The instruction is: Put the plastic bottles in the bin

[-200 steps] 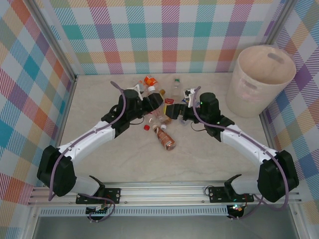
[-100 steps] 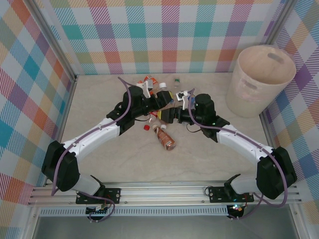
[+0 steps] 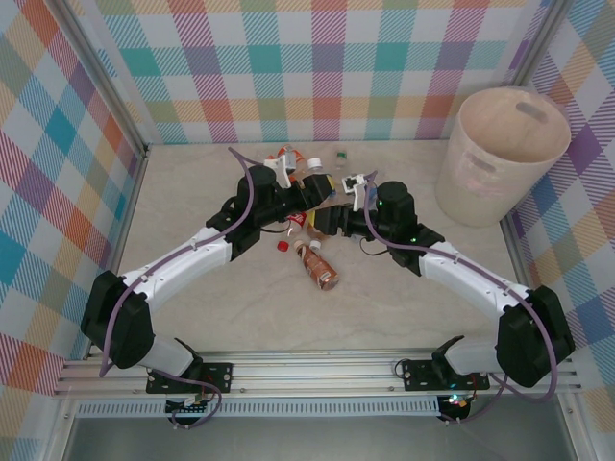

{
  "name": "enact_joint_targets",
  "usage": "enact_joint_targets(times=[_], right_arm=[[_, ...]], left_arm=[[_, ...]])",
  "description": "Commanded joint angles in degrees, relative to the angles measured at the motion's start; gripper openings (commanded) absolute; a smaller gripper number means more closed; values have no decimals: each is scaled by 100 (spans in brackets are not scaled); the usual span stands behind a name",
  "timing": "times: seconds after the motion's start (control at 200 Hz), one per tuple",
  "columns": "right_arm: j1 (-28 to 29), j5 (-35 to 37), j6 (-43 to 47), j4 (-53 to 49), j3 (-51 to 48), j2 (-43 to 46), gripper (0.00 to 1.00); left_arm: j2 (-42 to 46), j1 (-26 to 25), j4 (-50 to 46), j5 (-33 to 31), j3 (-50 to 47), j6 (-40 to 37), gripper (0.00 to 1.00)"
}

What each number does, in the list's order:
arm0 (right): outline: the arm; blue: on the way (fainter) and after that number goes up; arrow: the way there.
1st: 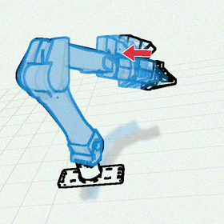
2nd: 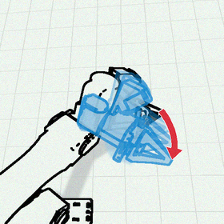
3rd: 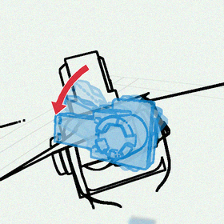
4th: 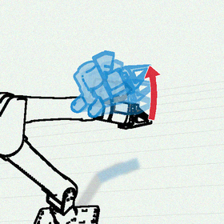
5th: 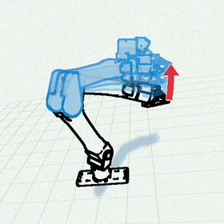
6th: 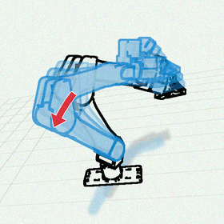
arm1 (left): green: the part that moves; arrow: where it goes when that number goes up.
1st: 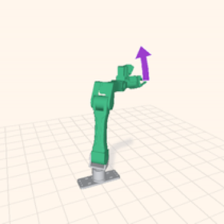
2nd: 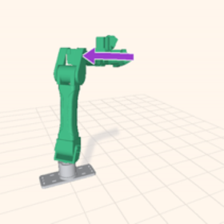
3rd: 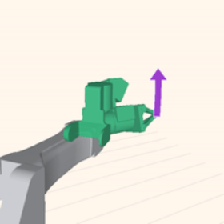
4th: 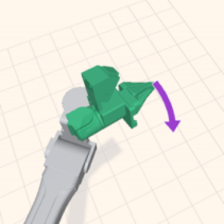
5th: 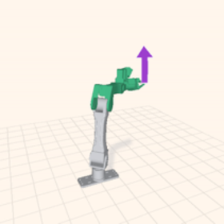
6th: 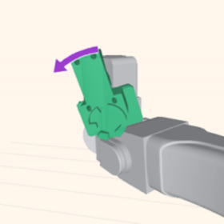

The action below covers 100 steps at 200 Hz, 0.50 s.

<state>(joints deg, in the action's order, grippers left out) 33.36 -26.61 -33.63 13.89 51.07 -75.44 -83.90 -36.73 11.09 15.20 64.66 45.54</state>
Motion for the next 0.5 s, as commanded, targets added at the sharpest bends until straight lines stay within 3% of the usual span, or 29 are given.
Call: enact_joint_targets(times=[0.0, 0.15, 0.285, 0.345, 0.495], right_arm=[[10, 215, 426, 81, -64, 196, 59], [4, 395, 505, -52, -32, 204, 57], [4, 680, 611, -307, 46, 205, 56], [3, 1020, 681, -614, 119, 196, 53], [-102, 1523, 931, -1133, 324, 214, 52]], left_arm=[[6, -65, 8, 52, 143, 77, 57], [22, -70, -117, 12, 208, 74, 62], [90, -61, -625, -427, 322, 189, 90], [131, -33, -679, -441, 328, 204, 97], [326, -17, -795, -584, 323, 172, 100]])
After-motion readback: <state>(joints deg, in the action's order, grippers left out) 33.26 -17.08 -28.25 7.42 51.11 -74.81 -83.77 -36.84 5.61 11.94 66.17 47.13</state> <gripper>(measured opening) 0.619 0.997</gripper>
